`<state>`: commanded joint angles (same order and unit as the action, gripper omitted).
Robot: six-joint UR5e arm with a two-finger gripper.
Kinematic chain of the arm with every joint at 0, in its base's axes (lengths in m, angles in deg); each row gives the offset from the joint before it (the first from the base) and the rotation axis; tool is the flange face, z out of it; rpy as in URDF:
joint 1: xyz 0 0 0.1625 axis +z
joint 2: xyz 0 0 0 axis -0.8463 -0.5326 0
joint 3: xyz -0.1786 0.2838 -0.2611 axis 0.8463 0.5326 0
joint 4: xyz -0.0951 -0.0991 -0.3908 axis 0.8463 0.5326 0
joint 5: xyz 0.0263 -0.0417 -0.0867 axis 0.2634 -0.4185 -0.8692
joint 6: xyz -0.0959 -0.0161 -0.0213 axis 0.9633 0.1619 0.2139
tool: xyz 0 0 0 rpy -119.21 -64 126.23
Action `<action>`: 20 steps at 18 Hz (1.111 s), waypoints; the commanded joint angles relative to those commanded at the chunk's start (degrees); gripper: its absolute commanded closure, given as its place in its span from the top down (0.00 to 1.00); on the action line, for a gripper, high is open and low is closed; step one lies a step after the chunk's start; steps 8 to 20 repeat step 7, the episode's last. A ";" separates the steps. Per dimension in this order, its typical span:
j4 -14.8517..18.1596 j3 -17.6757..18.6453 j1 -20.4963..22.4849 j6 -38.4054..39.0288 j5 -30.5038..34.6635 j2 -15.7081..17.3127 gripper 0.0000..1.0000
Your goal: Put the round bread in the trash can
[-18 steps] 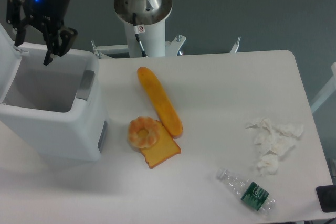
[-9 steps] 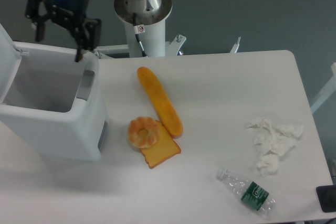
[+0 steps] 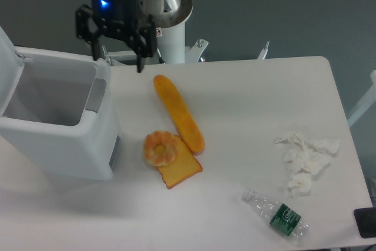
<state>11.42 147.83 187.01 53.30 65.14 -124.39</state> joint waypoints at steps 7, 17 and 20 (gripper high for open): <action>-0.09 1.14 0.87 -0.18 7.40 -0.88 1.00; -0.09 1.14 0.87 -0.18 7.40 -0.88 1.00; -0.09 1.14 0.87 -0.18 7.40 -0.88 1.00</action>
